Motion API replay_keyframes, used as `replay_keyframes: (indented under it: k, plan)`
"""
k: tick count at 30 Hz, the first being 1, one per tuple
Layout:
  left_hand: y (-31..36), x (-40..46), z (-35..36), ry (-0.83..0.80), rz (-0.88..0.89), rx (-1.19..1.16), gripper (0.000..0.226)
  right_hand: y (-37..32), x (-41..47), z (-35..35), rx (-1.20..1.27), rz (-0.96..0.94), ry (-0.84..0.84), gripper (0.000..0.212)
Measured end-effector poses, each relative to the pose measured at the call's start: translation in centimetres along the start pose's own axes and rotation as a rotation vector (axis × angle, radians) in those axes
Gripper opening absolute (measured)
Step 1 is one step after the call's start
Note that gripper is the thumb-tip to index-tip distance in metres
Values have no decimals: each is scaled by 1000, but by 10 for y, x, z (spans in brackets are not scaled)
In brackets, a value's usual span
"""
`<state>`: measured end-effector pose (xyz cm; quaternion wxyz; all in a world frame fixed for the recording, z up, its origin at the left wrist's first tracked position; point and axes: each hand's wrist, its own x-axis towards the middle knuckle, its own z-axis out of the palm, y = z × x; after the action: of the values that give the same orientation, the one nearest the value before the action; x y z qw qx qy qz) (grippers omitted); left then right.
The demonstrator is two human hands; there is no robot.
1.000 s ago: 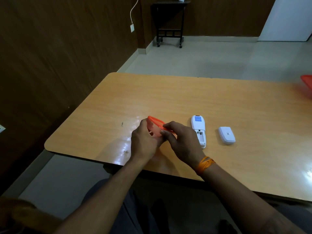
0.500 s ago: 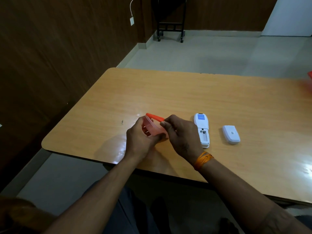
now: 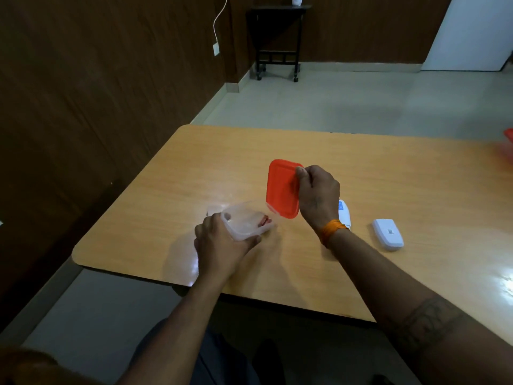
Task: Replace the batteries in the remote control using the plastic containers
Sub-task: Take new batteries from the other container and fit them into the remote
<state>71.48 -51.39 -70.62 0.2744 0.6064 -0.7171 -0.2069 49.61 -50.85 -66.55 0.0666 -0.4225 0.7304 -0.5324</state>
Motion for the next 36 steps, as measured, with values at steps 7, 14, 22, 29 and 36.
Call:
replay_keyframes:
  k: [7, 14, 22, 29, 36]
  plan:
    - [0, 1, -5, 139, -146, 94, 99, 8, 23, 20, -83, 144, -98, 39]
    - [-6, 0, -4, 143, -184, 80, 102, 0, 29, 35, -227, 201, -212, 40]
    - [-17, 1, -9, -9, -146, 93, 127, -1, 15, 33, -462, 12, -272, 39]
    - [-15, -1, -16, -32, -126, 75, 123, -49, -21, 58, -550, -221, -434, 20]
    - [-22, -3, -27, -174, -165, 232, 136, -63, -28, 76, -854, -294, -562, 11]
